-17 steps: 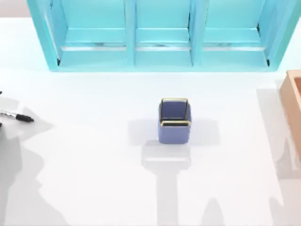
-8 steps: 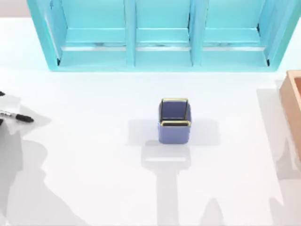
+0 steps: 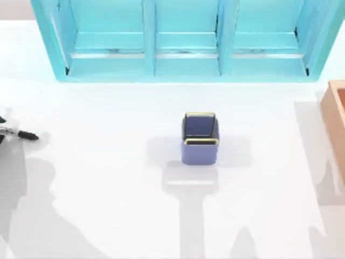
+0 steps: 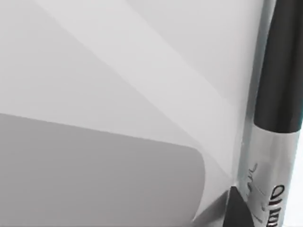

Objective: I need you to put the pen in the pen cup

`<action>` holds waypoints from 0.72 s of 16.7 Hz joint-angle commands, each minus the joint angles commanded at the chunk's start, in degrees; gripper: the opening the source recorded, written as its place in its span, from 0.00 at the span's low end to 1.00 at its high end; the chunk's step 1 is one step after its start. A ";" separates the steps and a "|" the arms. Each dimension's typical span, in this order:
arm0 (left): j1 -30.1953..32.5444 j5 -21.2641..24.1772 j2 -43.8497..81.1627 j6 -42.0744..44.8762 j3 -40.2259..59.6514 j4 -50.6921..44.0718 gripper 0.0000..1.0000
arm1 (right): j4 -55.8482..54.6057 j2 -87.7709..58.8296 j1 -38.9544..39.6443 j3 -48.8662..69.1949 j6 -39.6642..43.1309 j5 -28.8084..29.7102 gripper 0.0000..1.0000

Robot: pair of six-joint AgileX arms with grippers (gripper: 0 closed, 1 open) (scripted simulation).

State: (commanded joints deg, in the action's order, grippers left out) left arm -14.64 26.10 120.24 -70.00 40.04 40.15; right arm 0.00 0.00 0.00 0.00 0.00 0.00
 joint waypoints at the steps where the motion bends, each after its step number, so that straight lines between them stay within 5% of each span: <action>1: 0.00 0.00 0.00 0.00 0.00 0.00 0.25 | 0.00 0.00 0.00 0.00 0.00 0.00 1.00; 4: 0.00 0.00 0.00 0.00 0.00 0.00 0.02 | 0.00 0.00 0.00 0.00 0.00 0.00 1.00; 12: 0.00 0.00 0.00 0.00 0.00 0.00 0.00 | 0.00 0.00 0.00 0.00 0.00 0.00 1.00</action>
State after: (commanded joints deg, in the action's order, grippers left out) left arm -14.64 26.10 120.24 -70.00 40.04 40.15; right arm 0.00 0.00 0.00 0.00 0.00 0.00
